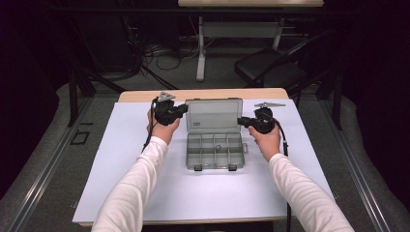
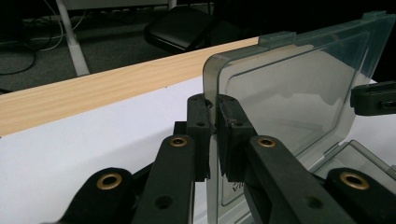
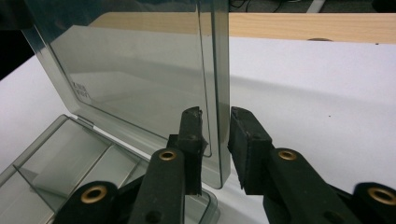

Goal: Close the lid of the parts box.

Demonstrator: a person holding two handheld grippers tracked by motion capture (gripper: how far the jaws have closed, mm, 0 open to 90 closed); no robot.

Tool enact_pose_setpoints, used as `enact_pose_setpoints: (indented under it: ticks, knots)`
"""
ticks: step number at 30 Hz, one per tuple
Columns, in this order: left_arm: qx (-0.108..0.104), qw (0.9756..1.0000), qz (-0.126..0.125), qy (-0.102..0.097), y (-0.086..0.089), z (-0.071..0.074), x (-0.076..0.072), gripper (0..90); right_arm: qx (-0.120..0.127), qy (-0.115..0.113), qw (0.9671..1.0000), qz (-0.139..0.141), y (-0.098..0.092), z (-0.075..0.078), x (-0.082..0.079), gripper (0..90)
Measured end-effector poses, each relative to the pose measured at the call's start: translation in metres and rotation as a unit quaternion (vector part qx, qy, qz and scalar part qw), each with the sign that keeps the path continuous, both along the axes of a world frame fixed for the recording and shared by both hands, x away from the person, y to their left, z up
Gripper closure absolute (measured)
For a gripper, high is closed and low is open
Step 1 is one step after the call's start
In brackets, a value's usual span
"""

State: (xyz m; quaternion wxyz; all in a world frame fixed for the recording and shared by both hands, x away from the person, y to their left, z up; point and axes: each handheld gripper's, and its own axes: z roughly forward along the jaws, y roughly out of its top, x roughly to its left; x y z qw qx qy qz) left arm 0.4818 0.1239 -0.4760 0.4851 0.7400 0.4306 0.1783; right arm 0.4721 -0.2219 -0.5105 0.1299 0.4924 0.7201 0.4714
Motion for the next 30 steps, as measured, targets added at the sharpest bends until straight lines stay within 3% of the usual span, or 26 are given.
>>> enact_pose_setpoints:
  ticks: [7,14,21,30]
  knots:
    - [0.001,1.0000,-0.003,-0.004,0.000,0.001,-0.005,84.3,-0.026,-0.005,0.9996,-0.001,0.001,0.008,-0.006,62.3]
    - [-0.003,1.0000,-0.003,-0.002,0.001,0.001,-0.009,84.3,-0.036,-0.004,0.9993,0.004,0.000,0.017,-0.014,58.9]
    - [-0.010,0.9999,-0.001,0.007,0.003,0.002,-0.014,84.3,-0.007,0.010,0.9999,0.012,-0.005,0.026,-0.021,70.0]
    - [-0.011,0.9994,0.014,0.030,0.001,0.008,-0.022,84.1,-0.016,0.009,0.9992,0.035,-0.004,0.038,-0.033,86.7]
